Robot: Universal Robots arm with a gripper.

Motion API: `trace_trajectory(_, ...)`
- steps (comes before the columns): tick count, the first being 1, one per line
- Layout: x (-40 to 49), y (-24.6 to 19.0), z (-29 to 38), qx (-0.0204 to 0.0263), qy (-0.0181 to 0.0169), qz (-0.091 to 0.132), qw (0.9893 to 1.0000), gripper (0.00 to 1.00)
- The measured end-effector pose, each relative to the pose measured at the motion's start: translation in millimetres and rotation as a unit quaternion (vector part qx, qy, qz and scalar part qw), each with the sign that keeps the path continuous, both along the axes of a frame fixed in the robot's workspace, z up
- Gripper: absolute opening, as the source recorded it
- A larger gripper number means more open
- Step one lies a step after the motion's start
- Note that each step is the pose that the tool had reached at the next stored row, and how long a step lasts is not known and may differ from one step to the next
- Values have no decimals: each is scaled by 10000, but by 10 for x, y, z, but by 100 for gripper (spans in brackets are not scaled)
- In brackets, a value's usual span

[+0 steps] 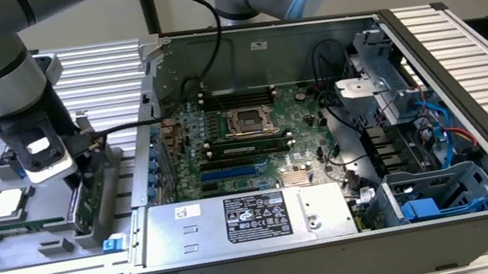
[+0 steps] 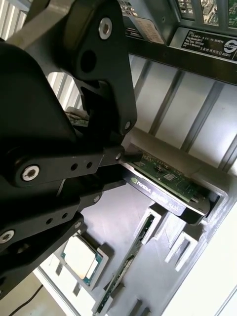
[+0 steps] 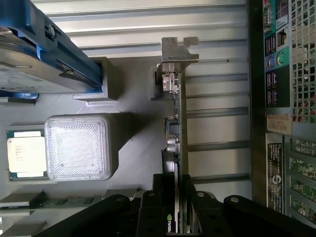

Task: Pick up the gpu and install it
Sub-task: 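Pick up the gpu and move the gpu toward the slot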

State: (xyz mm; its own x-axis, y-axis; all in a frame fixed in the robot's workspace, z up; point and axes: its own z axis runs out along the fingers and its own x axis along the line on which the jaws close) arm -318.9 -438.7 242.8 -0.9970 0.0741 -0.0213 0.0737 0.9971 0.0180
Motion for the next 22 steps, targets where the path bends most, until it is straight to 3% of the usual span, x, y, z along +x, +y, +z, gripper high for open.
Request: trace_trajectory(22, 0, 0, 297, 0, 1, 0, 10000, 0)
